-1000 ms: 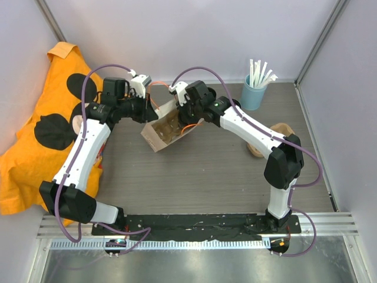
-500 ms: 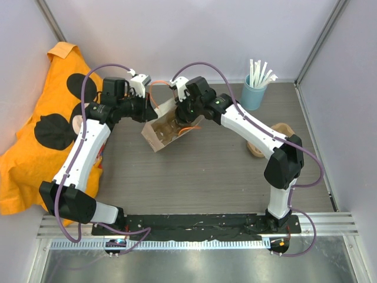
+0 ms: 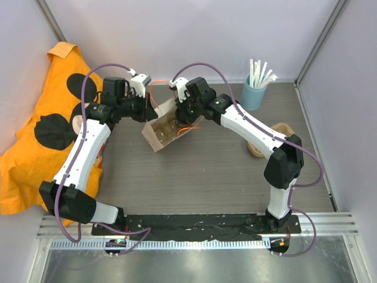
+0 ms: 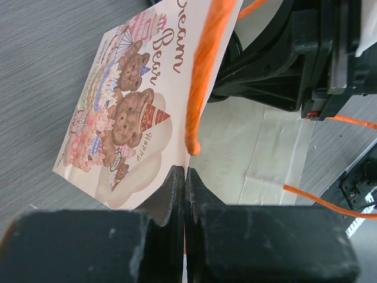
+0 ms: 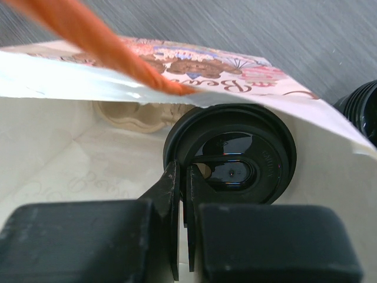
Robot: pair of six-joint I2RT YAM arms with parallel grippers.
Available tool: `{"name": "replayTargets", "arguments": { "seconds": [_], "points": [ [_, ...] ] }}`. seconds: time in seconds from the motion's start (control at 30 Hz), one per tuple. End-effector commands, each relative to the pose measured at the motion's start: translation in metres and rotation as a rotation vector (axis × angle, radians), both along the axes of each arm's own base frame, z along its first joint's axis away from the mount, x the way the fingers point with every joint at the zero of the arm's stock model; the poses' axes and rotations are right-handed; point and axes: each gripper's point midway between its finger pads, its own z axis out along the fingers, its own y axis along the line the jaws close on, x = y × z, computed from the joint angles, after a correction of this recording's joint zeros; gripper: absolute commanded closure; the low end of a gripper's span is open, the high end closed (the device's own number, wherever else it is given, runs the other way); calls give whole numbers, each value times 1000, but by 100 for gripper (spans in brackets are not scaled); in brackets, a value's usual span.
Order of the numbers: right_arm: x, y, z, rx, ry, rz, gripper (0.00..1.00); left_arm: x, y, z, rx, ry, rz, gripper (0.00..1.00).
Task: Pack the takeout coffee
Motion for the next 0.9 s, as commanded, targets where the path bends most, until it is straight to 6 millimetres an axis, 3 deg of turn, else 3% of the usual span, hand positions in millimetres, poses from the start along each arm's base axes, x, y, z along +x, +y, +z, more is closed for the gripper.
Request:
{"name": "replayTargets", "arguments": {
  "seconds": [0.0, 0.17, 0.33, 0.77, 0.87],
  "points": [
    [7, 2, 5, 12, -37, -9, 99, 0, -5, 10, -30, -17, -3, 100],
    [12, 1, -4, -14, -41, -11, 99, 3, -4, 4, -77, 31, 33, 100],
    [22, 3, -2, -35, -69, -18, 99, 19, 13, -6, -179, 99, 122, 100],
    [41, 15, -2, -52, -58, -14, 99, 37, 32, -23, -191, 140, 221, 100],
    [42, 15, -10, -67, -37, -10, 99, 40, 33, -23, -191, 142, 230, 100]
  ]
}}
